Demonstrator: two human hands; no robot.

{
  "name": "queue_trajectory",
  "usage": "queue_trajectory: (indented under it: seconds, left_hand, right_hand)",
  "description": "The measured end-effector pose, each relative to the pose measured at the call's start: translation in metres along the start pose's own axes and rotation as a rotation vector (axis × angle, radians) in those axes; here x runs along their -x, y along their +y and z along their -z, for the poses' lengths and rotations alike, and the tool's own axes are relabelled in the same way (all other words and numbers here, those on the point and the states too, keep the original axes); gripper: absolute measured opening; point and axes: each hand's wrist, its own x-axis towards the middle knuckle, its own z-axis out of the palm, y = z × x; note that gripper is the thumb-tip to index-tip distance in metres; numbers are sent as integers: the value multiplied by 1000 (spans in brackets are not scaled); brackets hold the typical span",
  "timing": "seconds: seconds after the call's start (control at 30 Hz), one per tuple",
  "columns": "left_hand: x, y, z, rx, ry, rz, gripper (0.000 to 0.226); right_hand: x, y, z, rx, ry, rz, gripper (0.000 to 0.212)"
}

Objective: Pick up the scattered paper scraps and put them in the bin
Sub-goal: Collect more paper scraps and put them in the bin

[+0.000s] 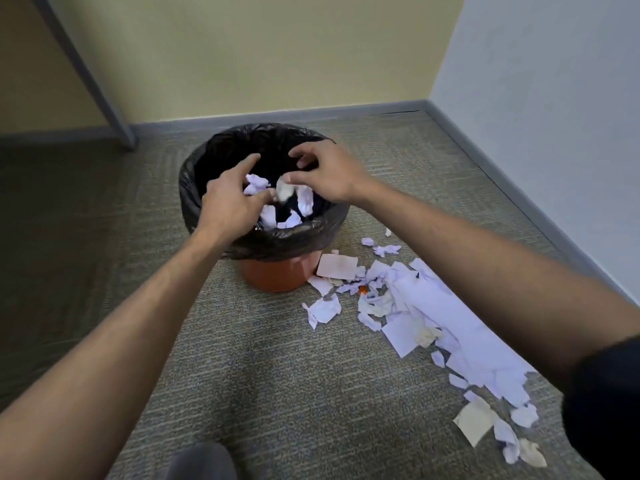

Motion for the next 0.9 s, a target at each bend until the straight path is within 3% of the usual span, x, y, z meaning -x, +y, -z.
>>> queue_trajectory:
  seconds: [0.13, 0.27, 0.47, 0.7, 0.9]
  left_hand:
    - [9, 1, -8, -130, 38, -21, 41]
    - [30, 2, -25, -233, 129, -177, 39]
    - [91, 27, -71, -213, 172, -368, 32]
    - [163, 46, -157, -182, -88, -427, 29]
    - [223, 50, -226, -189, -437, -413, 36]
  right_hand:
    - [15, 5, 6, -19, 85, 36, 30]
    - [70, 27, 31, -69, 132, 35, 28]
    - [181, 92, 51, -62, 122, -165, 24]
    - [305, 166, 33, -117, 179, -370, 23]
    - [394, 213, 12, -35, 133, -547, 34]
